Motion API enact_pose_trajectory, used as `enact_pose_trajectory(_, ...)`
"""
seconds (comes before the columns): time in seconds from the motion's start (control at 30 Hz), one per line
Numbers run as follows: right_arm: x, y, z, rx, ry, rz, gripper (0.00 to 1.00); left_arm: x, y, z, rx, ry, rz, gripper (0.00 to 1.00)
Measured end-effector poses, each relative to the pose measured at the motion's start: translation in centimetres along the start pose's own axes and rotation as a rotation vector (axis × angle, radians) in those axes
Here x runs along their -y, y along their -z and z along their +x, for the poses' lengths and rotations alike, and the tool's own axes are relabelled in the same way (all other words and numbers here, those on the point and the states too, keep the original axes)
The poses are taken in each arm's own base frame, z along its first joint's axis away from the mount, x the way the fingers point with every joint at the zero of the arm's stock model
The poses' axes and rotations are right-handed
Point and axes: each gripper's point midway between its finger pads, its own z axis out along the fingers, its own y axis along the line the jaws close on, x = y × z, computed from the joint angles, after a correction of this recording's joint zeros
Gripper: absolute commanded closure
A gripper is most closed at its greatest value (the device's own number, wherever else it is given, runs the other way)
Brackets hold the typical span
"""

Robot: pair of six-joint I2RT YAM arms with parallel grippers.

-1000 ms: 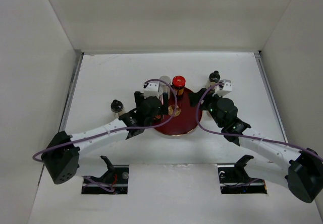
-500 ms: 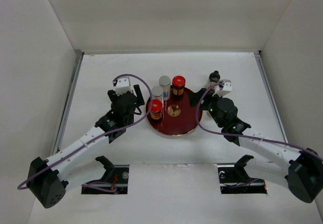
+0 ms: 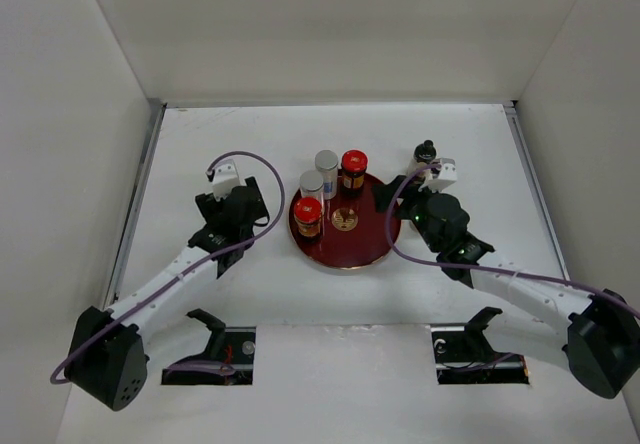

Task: Organize the condiment bottles

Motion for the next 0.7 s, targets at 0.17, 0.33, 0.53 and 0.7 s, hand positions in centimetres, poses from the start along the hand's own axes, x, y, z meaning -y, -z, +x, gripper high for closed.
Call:
enact_pose_trajectory(0.17,0.1,-0.1,0.2,-0.006,0.003,0.004,0.05,-1.4,-1.4,1.9,-0.032,-0.006,-0.060,0.20)
enact_pose_trajectory(0.33,0.1,-0.1,0.2,-0.006,0.002,0.004,0.05,-1.6,-2.4,2.3,-0.035,0.001,-0.080,0.28)
enact_pose_trajectory(0.53,0.1,-0.1,0.2,-0.006,0.003,0.004,0.05,-1.8,-3.3,2.6,-0.033,0.011,-0.098,0.36)
enact_pose_trajectory(0.7,0.1,-0.1,0.2,-0.006,0.003,0.004,0.05,-2.3,-3.5,2.7,-0.027,0.017,-0.114,0.53)
